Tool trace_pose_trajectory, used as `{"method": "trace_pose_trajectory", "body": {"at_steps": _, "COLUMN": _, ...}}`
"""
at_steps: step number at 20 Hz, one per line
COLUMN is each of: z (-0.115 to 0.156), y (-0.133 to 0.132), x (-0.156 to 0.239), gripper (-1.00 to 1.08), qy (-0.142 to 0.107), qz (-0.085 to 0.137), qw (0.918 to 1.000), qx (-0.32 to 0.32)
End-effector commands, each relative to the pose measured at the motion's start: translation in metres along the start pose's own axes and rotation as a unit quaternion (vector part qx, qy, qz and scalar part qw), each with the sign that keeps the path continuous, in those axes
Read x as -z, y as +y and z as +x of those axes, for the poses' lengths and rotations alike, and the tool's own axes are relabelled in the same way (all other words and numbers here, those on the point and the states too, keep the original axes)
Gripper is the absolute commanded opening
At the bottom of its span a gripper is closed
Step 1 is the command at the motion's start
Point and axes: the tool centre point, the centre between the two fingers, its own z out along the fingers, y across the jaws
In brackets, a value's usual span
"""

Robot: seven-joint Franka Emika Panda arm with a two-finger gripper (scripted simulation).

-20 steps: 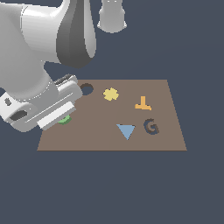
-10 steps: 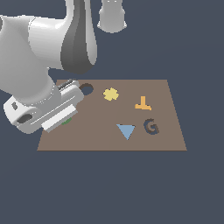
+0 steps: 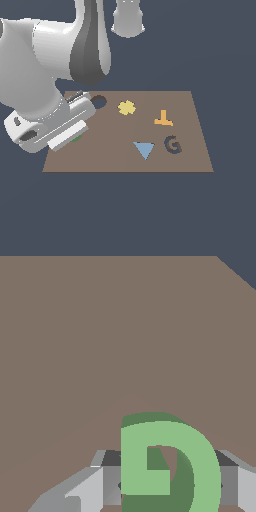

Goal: Insert a designated object into the corresponding slot on a board.

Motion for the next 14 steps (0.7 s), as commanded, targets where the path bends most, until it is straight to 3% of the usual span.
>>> {"method": "trace_pose_trajectory", "body": {"at_steps": 1, "z": 0.000, "y": 0.000, "x": 0.000, "gripper": -1.00, "qy": 0.000, "qz": 0.000, "qw": 1.0000, "qx": 0.000}}
{"method": "trace_pose_trajectory", "body": {"at_steps": 7, "z": 0.003, "y": -0.005, "x": 0.000, "gripper": -1.00, "qy": 0.000, "qz": 0.000, "qw": 1.0000, "qx": -0.004}}
{"method": "trace_pose_trajectory", "body": {"at_steps": 14, "z": 0.017, "y": -0.029, "x": 0.001, "gripper": -1.00, "qy": 0.000, "qz": 0.000, "qw": 0.9997, "qx": -0.026}}
